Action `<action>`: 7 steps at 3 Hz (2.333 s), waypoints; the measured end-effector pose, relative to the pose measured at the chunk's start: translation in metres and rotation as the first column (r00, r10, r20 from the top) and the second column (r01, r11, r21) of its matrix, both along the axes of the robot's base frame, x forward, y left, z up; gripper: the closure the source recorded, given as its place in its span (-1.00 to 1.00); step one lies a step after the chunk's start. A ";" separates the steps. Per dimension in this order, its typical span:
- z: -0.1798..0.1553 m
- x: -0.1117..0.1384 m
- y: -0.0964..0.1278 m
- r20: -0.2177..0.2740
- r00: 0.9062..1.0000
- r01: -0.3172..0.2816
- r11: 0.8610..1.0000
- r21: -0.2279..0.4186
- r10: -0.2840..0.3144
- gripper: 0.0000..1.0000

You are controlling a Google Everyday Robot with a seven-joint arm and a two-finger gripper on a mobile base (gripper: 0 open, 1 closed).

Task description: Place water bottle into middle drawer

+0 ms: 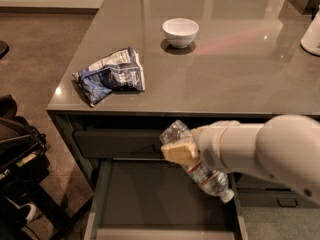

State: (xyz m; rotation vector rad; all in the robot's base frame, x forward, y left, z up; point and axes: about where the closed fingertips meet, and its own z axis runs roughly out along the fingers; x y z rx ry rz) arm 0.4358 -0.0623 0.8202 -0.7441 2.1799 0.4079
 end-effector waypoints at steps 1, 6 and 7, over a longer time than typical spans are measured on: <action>-0.075 0.001 0.009 -0.074 0.997 0.037 0.998 0.060 -0.033 1.00; -0.207 0.018 0.019 -0.144 0.988 0.084 0.969 0.233 -0.051 1.00; -0.262 0.017 0.029 -0.193 0.981 0.090 0.946 0.311 -0.030 1.00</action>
Offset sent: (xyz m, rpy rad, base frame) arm 0.0228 0.0204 -0.2167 0.1406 0.1567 -0.0933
